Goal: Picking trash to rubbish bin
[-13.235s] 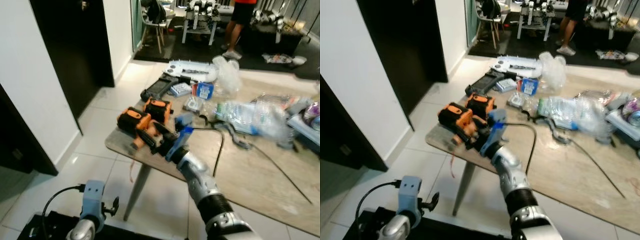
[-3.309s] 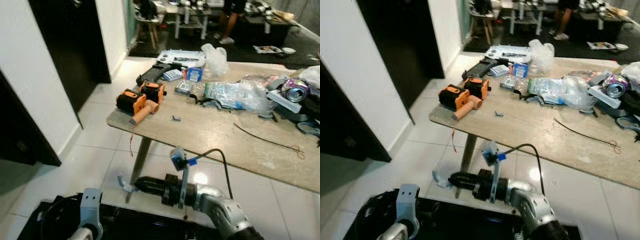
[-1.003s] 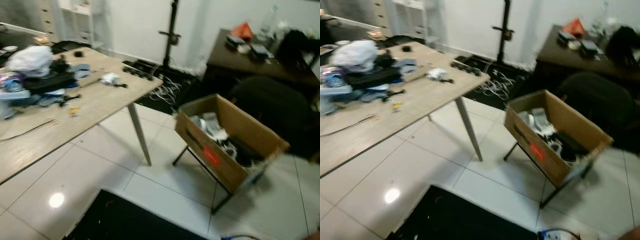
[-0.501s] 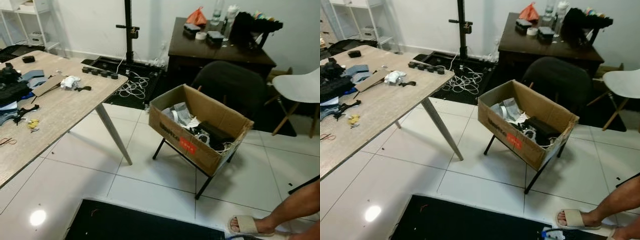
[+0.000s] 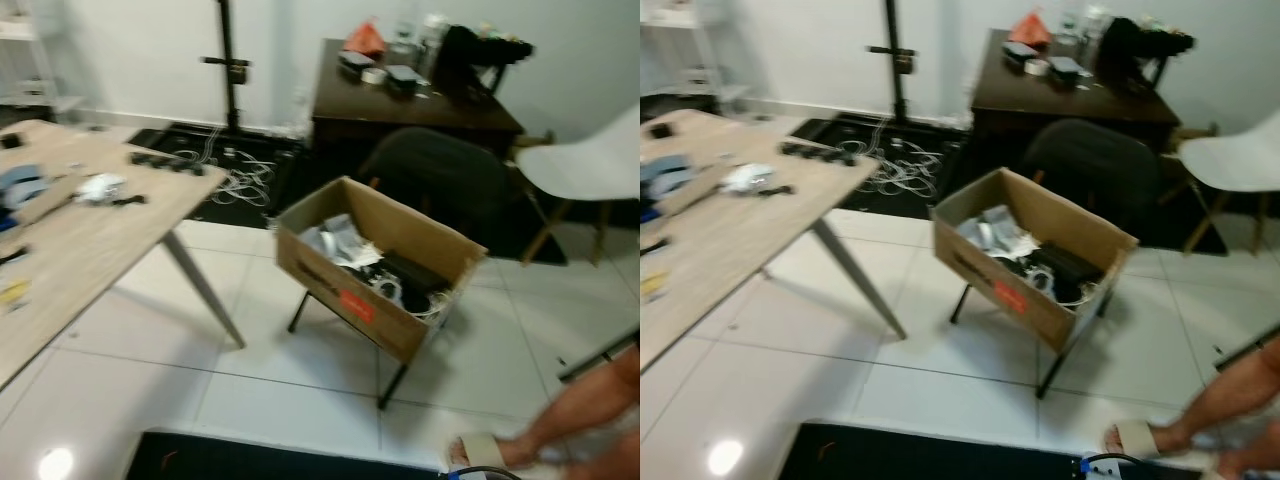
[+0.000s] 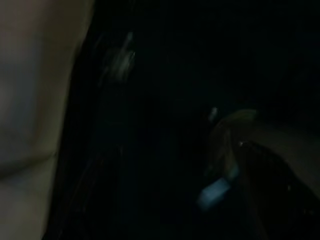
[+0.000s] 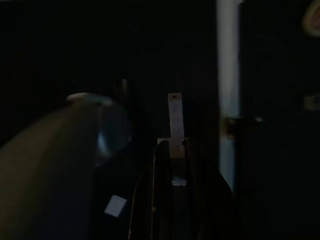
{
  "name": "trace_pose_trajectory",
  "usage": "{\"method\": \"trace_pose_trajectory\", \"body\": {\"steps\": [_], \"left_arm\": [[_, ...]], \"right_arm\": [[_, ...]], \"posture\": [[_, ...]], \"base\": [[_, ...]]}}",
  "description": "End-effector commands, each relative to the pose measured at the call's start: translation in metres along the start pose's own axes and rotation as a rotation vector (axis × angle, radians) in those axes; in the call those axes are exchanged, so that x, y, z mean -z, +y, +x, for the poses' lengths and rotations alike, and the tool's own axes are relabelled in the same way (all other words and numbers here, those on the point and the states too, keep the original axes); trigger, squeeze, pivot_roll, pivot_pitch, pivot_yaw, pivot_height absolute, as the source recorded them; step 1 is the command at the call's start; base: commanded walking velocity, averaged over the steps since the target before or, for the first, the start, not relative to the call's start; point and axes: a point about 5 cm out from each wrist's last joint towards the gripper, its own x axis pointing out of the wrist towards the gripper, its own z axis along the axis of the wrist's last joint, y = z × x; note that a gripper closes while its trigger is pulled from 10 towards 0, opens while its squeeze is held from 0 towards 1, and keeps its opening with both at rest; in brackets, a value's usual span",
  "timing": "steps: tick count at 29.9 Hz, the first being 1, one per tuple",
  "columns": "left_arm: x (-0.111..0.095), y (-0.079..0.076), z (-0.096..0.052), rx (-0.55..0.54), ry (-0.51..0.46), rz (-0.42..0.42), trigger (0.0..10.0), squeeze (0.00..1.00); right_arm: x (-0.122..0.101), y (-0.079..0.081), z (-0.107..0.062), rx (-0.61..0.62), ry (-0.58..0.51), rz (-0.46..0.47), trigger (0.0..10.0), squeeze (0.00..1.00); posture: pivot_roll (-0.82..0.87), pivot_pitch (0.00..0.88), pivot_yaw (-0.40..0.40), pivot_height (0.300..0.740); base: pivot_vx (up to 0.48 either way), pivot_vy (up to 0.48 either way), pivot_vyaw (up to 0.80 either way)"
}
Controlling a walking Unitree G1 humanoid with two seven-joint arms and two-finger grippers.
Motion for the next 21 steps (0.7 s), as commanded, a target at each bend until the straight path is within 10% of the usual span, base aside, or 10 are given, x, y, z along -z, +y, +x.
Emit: {"method": "trace_pose_trajectory", "body": {"steps": [1, 10, 21], "left_arm": [[0.022, 0.010, -0.006, -0.025, 0.073, -0.001, 10.0, 0.00], [0.021, 0.009, -0.005, -0.018, 0.073, 0.005, 10.0, 0.00], [0.021, 0.002, -0.004, -0.002, 0.073, 0.012, 10.0, 0.00]], "right_arm": [[0.001, 0.006, 0.001, -0.012, -0.002, 0.002, 10.0, 0.00], [-0.028, 0.005, 0.002, 0.003, -0.111, -0.015, 10.0, 0.00], [-0.146, 0.003, -0.018, 0.096, -0.545, -0.155, 10.0, 0.00]], "posture": [[-0.06, 0.192, 0.020, 0.740], [-0.06, 0.192, 0.022, 0.740], [-0.08, 0.192, 0.023, 0.740]], "base": [[0.296, 0.000, -0.80], [0.289, 0.000, 0.00], [0.290, 0.000, 0.00]]}}
